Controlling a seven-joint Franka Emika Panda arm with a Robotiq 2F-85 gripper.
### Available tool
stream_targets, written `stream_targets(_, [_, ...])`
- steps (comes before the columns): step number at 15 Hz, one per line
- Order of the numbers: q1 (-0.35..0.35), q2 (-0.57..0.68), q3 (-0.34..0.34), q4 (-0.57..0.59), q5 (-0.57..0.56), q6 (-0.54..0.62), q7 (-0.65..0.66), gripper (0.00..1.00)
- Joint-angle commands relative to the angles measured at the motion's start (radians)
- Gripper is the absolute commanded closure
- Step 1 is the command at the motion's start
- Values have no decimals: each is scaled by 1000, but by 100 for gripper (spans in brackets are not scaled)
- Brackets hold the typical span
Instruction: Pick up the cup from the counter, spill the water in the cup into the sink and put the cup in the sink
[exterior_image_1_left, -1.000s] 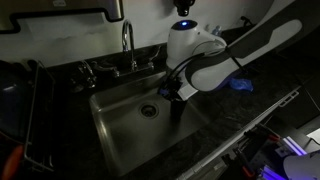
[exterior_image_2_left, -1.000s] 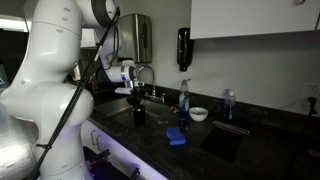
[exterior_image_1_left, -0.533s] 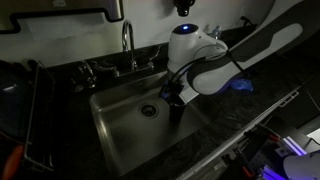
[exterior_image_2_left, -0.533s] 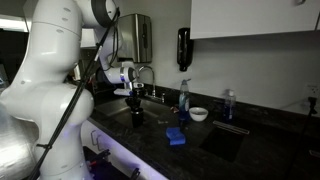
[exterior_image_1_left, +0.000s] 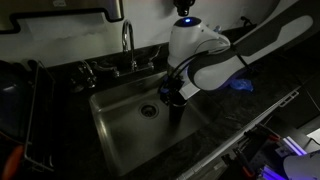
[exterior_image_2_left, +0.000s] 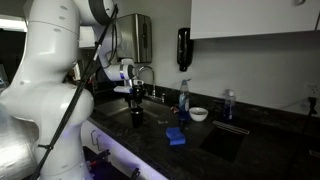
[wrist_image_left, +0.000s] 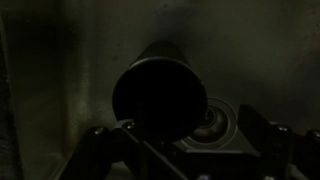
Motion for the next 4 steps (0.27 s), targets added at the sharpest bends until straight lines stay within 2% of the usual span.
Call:
stream_targets(1, [-20,-62,21,-5,94,-36,-83,0])
stream_targets(4, [-36,-115,35,2,177,-58,-145,0])
